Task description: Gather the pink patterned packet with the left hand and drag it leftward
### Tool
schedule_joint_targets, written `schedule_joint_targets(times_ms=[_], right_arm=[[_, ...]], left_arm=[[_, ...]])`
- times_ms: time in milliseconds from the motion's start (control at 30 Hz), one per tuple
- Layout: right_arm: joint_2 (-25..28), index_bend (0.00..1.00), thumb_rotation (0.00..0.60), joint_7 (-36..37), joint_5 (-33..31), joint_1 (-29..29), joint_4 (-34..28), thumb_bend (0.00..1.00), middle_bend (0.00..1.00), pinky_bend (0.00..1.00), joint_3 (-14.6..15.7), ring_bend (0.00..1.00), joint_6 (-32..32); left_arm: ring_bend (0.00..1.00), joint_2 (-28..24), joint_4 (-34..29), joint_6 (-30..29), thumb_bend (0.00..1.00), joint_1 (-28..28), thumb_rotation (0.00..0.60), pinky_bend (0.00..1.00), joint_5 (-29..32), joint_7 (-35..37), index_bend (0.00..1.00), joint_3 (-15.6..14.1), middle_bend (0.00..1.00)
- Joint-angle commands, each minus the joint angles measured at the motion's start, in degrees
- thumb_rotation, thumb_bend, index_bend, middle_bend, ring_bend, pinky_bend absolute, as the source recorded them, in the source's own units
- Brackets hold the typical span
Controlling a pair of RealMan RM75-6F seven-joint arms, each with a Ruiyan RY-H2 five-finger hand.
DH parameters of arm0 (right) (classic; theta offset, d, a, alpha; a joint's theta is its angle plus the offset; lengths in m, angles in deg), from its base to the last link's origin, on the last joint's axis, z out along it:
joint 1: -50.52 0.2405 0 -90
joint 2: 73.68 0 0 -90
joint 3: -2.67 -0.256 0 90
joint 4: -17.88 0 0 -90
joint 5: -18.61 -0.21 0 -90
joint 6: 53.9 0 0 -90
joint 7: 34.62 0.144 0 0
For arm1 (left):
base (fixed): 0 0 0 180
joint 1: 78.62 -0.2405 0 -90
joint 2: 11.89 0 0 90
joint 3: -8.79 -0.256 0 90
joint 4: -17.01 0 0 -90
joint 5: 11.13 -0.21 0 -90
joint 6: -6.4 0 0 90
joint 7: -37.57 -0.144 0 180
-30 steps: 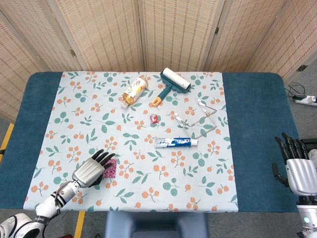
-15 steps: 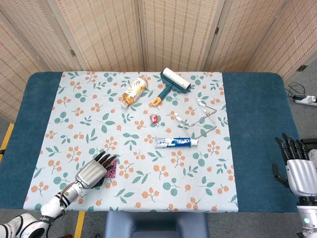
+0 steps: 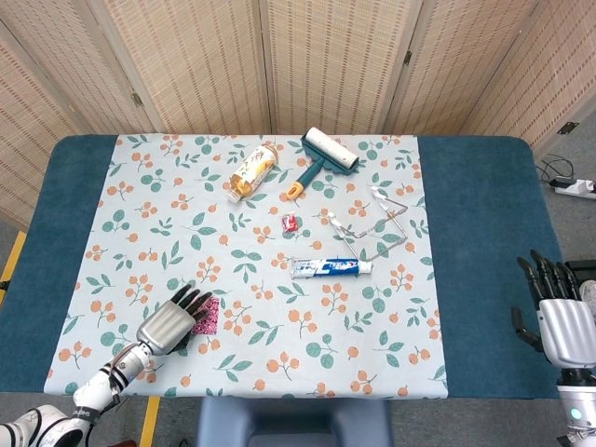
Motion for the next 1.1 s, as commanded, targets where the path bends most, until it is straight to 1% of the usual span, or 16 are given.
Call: schedule_joint_targets(times_ms=[33, 367, 533, 733, 833, 1100], right_arm=[[-0.07, 0.00, 0.599, 0.17, 0.04, -0.08, 0.15, 0.53, 0.00, 0.00, -0.02, 0.00, -0.18], [0.01, 0.00, 0.599, 0.68, 0.21, -0.56, 0.31, 0.53, 0.00, 0.00, 0.02, 0.00, -0.95], [-0.09, 0.00, 0.600, 0.99, 0.50, -0.94, 0.50, 0.53, 0.00, 0.00, 0.16, 0.00, -1.55], [-0.33, 0.00, 0.599, 1.43, 0.73, -1.24, 0.89, 0.53, 0.00, 0.00, 0.30, 0.00, -1.92], [-0.35, 0.00, 0.599, 1.66, 0.87, -1.26, 1.05, 0.53, 0.00, 0.00, 0.34, 0.00, -1.93], [-0.28, 0.00, 0.599, 2.55, 0.72, -1.53, 1.70, 0.53, 0.00, 0.00, 0.35, 0.00, -2.03]], left_arm=[[0.00, -0.48, 0.27, -0.31, 0.96, -0.49, 0.366, 0.00, 0.61, -0.44, 0.25, -0.44, 0.00], [0.00, -3.92, 0.33, -1.02, 0.96, -2.54, 0.366, 0.00, 4.32, -2.92, 0.26, -1.75, 0.00], [0.00, -5.94, -0.36, -1.57, 0.96, -3.56, 0.369, 0.00, 6.78, -3.79, 0.26, -1.84, 0.00], [0.00, -8.02, -3.08, -3.57, 0.96, -4.10, 0.369, 0.00, 6.41, -3.30, 0.25, -1.55, 0.00], [0.00, -7.81, -4.25, -4.31, 0.96, -3.78, 0.368, 0.00, 4.91, -3.21, 0.25, -1.34, 0.00], [0.00, -5.09, -6.60, -2.45, 0.96, -1.55, 0.366, 0.00, 3.31, -4.17, 0.24, -0.58, 0.00]])
